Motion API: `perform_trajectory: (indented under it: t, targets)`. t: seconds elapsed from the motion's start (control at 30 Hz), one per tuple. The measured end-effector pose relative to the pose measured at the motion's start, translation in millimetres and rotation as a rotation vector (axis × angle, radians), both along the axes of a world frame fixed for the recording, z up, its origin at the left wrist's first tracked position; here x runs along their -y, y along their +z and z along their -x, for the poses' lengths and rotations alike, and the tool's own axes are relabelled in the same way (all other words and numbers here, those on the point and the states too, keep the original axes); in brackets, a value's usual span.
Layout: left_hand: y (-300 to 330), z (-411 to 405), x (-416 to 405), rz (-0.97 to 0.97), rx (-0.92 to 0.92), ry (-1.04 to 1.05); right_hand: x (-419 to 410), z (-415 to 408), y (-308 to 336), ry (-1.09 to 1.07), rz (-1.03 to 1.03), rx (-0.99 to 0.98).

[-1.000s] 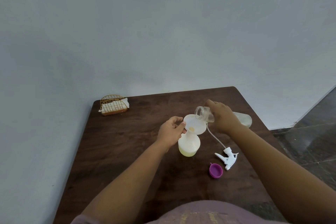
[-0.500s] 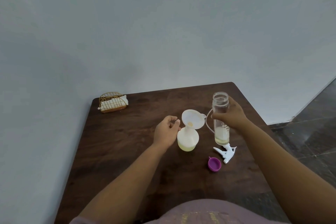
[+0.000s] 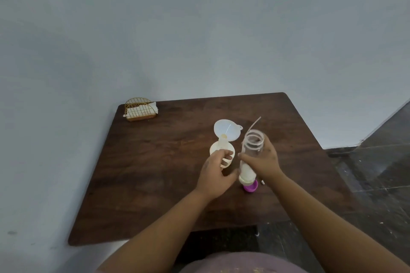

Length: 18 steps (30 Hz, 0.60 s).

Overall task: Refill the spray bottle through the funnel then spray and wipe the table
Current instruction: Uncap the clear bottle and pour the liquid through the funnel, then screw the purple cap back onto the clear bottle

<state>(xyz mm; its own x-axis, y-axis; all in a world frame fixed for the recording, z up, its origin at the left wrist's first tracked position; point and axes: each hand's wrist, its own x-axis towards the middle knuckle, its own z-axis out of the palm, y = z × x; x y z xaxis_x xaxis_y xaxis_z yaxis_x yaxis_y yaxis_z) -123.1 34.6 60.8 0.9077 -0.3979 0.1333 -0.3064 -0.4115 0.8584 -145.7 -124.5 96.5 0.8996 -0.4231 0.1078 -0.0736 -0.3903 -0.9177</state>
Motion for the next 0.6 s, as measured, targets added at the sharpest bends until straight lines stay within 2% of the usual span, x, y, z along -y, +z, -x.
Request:
perform_trajectory:
  t: [0.07, 0.23, 0.37, 0.47, 0.6]
  targets:
    - [-2, 12, 5, -0.004, 0.006, -0.043, -14, 8, -4, 0.058, 0.011, 0.003]
    - [-8, 30, 0, 0.107, -0.075, 0.042, -33, 20, -21, 0.238, 0.049, -0.001]
    - [-8, 32, -17, 0.066, -0.066, 0.144, -24, 27, -34, 0.351, 0.211, 0.076]
    - [-13, 28, -40, 0.068, -0.094, 0.239, -7, 26, -50, 0.334, 0.312, -0.029]
    - [-16, 17, -70, 0.003, -0.120, 0.331, 15, 19, -77, 0.295, 0.663, -0.314]
